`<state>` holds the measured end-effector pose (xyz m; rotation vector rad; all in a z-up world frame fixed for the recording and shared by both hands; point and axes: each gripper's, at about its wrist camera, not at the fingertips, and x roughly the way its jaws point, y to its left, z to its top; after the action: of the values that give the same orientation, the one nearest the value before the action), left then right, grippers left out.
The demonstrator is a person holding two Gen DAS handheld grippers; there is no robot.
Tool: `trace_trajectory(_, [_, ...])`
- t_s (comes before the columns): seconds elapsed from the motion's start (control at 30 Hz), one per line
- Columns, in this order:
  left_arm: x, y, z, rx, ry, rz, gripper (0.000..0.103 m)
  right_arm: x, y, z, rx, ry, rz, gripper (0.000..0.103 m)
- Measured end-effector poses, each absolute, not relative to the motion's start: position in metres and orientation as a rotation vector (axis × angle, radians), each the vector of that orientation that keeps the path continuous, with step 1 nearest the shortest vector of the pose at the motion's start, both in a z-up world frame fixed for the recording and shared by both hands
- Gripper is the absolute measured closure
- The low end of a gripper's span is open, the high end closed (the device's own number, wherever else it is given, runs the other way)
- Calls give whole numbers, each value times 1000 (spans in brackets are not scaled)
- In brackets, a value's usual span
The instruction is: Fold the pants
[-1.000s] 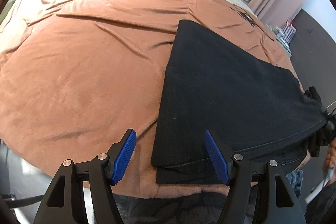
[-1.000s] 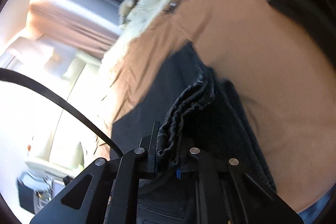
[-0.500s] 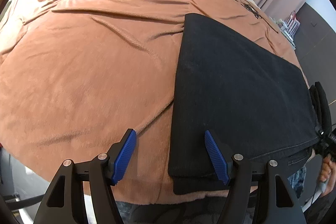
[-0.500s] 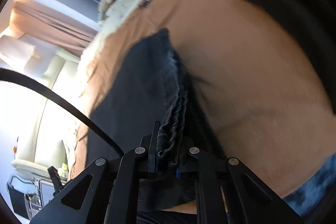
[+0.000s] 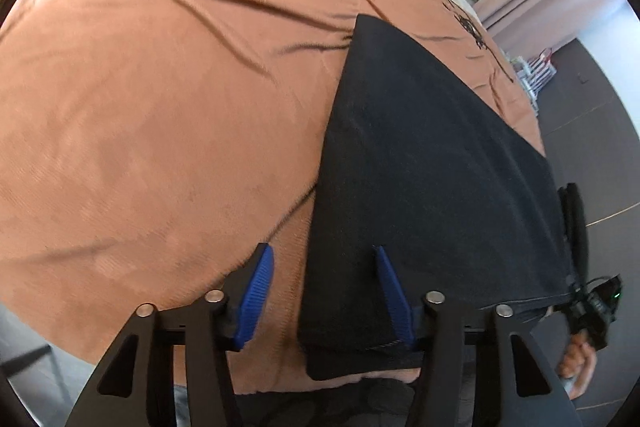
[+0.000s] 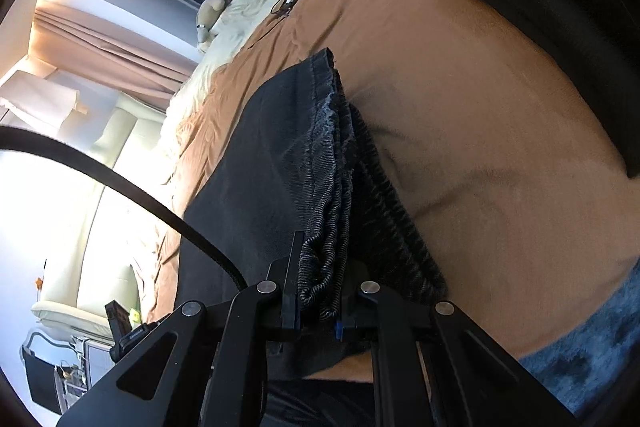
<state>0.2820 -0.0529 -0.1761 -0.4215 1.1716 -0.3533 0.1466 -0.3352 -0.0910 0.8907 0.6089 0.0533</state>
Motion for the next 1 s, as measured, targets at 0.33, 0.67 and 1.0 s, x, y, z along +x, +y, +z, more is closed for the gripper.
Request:
trace_trajectory(0.33, [271,-41,-179,-554,1196,-416,71,134,-342,-90,835,622,13,65])
trace_trajectory(0.67, [282,-35,-182,-580,1189,-465,72,91,-340,-91,856,658,-15,48])
trace_trajectory(1.0, [309,-41,-188,-584,1196,-494,72,122,-322,-110,920,685,31,46])
